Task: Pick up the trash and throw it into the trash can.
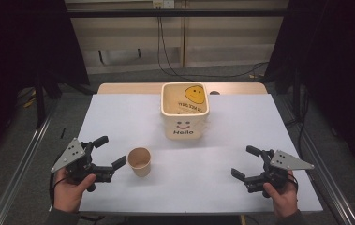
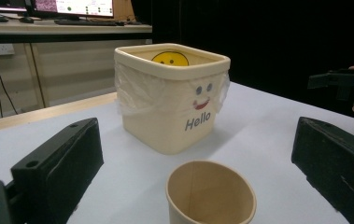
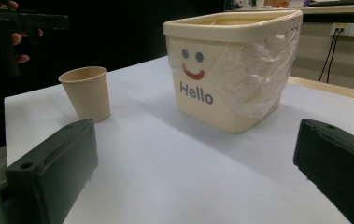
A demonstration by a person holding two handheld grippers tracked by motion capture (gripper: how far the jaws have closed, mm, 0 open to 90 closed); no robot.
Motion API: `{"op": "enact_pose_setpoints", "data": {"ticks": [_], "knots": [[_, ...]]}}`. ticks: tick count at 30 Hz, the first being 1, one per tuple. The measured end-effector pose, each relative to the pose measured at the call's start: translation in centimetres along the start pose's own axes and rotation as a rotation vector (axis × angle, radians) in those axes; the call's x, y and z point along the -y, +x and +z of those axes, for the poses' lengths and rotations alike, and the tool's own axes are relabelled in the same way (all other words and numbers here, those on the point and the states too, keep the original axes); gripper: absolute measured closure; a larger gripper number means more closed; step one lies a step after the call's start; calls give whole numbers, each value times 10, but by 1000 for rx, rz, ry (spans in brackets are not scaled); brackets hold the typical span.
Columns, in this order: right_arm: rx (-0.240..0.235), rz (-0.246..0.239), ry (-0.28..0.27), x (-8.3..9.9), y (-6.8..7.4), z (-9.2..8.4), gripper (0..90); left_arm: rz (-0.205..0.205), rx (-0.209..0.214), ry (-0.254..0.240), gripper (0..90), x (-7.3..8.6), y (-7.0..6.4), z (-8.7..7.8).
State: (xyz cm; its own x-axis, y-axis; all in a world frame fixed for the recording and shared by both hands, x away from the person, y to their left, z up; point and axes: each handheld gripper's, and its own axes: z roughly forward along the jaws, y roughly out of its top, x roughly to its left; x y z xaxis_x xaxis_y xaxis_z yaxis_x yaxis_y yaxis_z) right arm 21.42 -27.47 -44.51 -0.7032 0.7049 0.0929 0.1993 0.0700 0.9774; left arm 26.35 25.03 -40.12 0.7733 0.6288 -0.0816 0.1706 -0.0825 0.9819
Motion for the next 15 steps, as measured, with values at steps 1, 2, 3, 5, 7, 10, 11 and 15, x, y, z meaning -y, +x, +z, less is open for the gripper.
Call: {"op": "enact_pose_setpoints", "data": {"ticks": [1,2,3,5,7,10,11,15], "knots": [[0,0,0,0,0,0,0,0,0,0,18,0,0,0],[3,3,3,0,0,0,0,-13,-9,-2,18,-3,0,0],[1,0,0,0,0,0,0,-6,-13,4,18,-9,1,-2],[2,0,-1,0,0,0,0,1,-19,2,18,-14,2,-3],[2,2,0,0,0,0,0,9,-16,13,18,-21,3,-4],[2,2,2,0,0,0,0,0,-15,10,18,-29,4,-4],[-1,0,1,0,0,0,0,-9,-17,9,18,-32,4,-4],[-3,-1,1,0,0,0,0,-6,-34,10,18,-48,7,-6]]}}
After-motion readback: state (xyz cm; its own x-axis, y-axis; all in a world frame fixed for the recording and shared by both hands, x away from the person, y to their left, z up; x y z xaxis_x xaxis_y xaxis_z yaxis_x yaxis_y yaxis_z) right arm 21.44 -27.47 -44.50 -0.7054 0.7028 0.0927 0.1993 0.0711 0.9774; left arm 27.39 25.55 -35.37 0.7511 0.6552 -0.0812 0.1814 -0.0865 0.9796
